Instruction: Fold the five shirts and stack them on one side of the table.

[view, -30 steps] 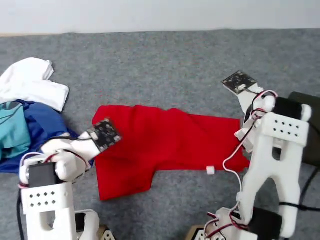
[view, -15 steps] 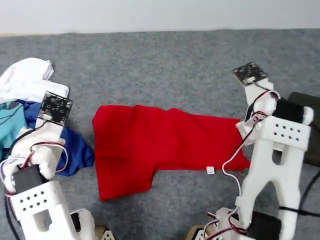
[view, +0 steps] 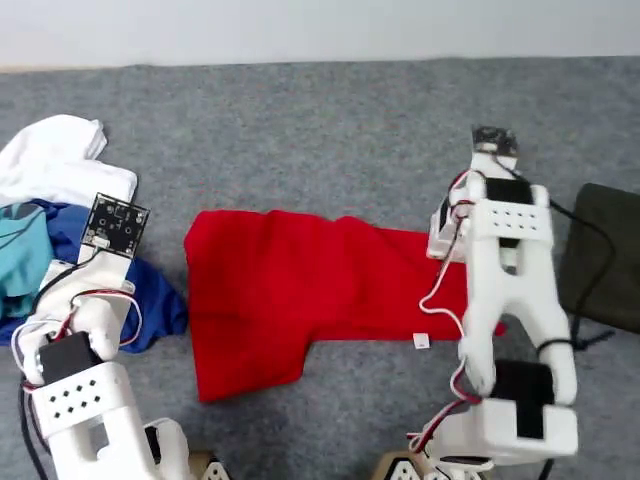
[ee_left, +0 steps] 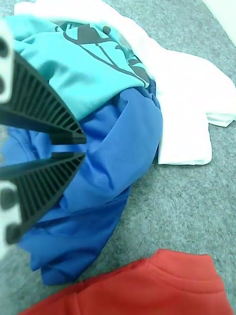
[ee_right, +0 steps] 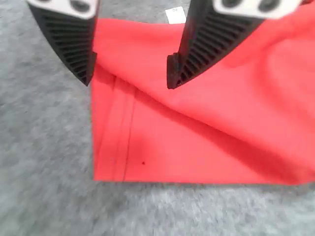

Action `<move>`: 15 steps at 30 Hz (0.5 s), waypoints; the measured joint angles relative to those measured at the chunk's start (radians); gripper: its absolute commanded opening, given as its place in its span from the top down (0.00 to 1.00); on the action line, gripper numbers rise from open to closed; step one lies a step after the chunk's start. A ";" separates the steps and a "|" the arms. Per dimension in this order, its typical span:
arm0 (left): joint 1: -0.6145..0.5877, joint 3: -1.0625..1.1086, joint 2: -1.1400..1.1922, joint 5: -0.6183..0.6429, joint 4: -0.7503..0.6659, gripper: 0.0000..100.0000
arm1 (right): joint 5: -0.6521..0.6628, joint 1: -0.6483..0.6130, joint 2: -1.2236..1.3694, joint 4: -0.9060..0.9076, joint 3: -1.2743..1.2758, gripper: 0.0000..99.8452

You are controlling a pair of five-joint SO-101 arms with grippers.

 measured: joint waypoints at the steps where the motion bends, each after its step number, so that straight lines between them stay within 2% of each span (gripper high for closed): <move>1: 0.000 0.011 0.000 0.000 -0.014 0.96 | -0.014 0.000 0.020 -0.005 0.000 0.75; 10: 0.000 0.028 0.000 0.000 -0.048 1.00 | -0.043 0.003 0.135 -0.103 0.000 0.76; 15: 0.000 0.028 0.000 0.000 -0.048 1.00 | -0.043 0.003 0.196 -0.193 -0.002 0.85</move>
